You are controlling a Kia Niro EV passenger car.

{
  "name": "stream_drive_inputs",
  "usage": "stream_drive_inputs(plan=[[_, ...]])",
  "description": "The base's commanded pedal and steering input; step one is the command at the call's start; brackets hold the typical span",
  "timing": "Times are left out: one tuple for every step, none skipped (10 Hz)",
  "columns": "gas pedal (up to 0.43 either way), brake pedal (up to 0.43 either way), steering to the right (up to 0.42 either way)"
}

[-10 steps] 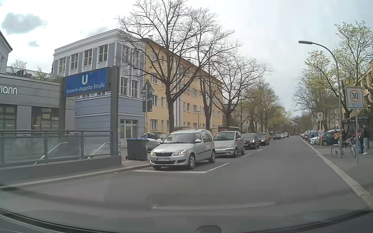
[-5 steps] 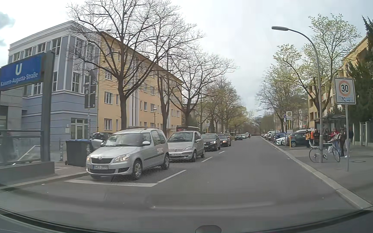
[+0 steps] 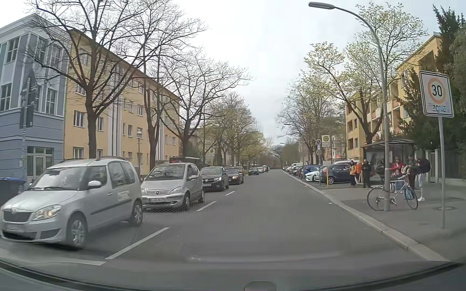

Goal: Follow the waypoints while adhering to traffic rules and regulations

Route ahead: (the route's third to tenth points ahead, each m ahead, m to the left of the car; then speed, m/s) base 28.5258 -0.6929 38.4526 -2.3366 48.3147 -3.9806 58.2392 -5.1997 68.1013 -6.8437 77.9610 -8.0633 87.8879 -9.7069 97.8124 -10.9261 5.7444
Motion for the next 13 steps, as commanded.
stream_drive_inputs(plan=[[0.220,0.000,0.162],[0.228,0.000,0.144],[0.228,0.000,0.125],[0.248,0.000,0.099],[0.248,0.000,0.077],[0.260,0.000,0.054],[0.260,0.000,0.037],[0.260,0.000,0.023],[0.260,0.000,0.016],[0.260,0.000,0.013],[0.260,0.000,0.012],[0.260,0.000,0.007],[0.248,0.000,0.004]])
